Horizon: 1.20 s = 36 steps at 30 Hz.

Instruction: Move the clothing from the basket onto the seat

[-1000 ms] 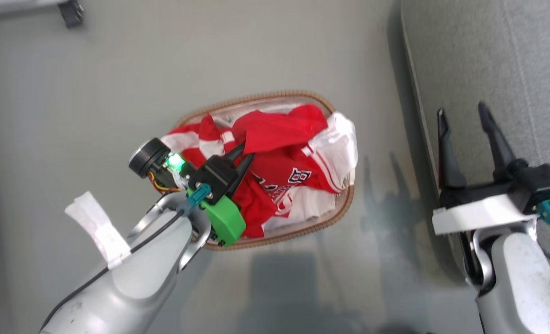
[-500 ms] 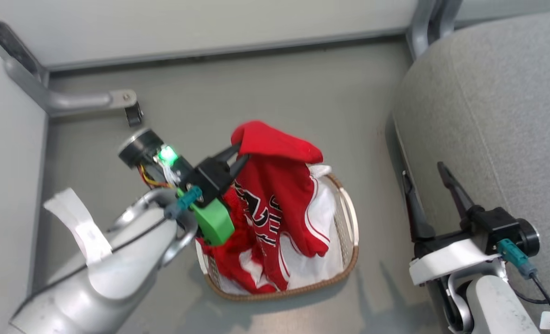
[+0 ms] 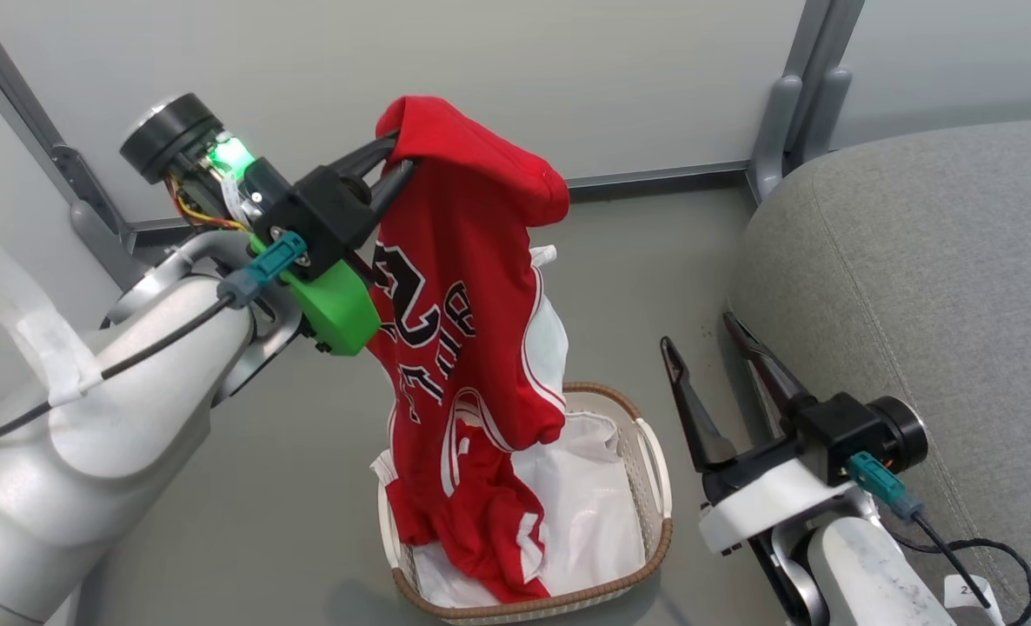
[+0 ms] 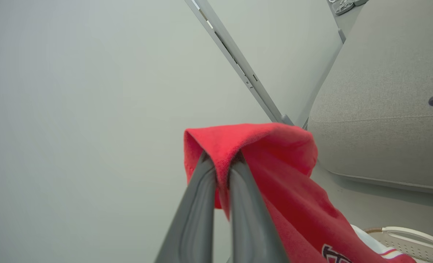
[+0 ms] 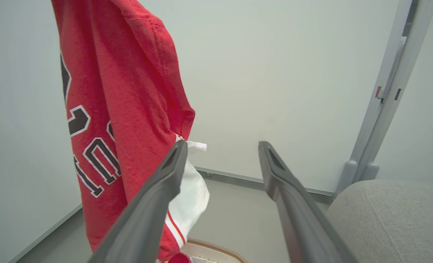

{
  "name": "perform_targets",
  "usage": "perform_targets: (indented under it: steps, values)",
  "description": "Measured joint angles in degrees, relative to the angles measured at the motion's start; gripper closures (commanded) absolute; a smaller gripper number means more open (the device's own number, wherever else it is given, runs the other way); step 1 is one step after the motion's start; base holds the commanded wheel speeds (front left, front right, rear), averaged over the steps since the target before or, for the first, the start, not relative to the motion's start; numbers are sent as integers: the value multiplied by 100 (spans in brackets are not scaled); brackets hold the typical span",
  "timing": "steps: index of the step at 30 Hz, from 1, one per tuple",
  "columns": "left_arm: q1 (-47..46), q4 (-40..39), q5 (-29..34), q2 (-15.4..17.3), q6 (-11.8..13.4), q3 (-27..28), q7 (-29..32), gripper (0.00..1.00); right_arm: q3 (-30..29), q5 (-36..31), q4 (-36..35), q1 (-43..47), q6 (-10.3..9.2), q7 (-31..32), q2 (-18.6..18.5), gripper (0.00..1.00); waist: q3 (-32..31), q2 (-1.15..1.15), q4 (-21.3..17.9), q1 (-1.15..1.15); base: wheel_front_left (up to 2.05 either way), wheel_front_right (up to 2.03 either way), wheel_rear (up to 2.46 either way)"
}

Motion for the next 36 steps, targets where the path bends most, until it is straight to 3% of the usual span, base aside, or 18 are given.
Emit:
perform_targets:
  steps: [9,16,36]
  values:
    - [-193,-37,-215,-5,0,20,201,100,981,187,205,-444,0,0,0,0,-126,0,33,0,0,0,0]
    - [-230,-51,-276,-242,110,-46,475,100,1532,316,648,-770,0,-1,2,0,-208,0,168,0,0,0,0]
    - [-478,-555,-411,-947,118,-387,937,100,1109,-44,1390,-1268,0,-1,0,0,-365,0,596,0,0,0,0]
